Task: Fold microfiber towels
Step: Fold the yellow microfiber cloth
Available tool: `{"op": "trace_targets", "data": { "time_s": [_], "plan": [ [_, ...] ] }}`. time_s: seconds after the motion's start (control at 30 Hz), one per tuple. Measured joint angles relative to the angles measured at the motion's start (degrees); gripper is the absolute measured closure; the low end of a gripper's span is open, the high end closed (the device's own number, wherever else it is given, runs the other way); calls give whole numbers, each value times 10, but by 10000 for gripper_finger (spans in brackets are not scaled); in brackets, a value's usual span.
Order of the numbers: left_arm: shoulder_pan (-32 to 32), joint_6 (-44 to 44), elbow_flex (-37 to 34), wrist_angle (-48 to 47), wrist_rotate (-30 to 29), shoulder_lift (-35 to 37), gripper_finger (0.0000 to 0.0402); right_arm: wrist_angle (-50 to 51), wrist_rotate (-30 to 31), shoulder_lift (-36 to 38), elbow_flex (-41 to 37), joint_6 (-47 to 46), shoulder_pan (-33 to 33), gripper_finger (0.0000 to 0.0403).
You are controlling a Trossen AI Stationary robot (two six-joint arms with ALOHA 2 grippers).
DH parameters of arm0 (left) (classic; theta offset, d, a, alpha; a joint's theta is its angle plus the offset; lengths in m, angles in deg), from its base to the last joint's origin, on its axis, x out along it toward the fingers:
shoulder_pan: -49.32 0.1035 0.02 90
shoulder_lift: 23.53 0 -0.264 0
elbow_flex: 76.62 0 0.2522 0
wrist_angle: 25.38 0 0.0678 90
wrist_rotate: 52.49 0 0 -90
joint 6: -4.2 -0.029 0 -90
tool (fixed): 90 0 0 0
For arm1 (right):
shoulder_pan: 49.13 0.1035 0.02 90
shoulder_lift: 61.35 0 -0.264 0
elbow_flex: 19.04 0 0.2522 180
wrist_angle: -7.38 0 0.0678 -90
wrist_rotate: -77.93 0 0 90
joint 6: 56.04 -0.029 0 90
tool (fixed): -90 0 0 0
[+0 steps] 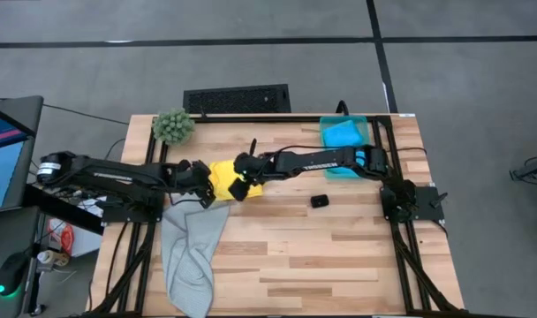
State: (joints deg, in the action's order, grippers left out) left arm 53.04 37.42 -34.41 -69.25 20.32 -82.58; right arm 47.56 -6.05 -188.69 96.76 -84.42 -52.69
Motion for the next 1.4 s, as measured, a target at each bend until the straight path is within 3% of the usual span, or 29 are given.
{"op": "trace_targets", "data": {
  "time_s": [0.17,0.3,0.43,0.9,1.17,1.4],
  "plan": [
    [-7,9,-4,28,-16,87,340,57,67,-4,-13,4,18,142],
    [-32,7,-34,157,-34,102,340,32,73,-7,-34,-7,25,142],
    [-50,2,-61,236,-30,61,340,49,93,-6,-41,-11,25,142],
    [-78,70,-71,245,-26,-151,340,91,100,-6,-92,-23,48,142],
    [-96,84,-70,263,-22,-165,340,176,104,21,-105,-51,58,142],
    [-101,67,-39,265,11,-140,340,140,105,72,-102,-129,39,142]
  ]
}}
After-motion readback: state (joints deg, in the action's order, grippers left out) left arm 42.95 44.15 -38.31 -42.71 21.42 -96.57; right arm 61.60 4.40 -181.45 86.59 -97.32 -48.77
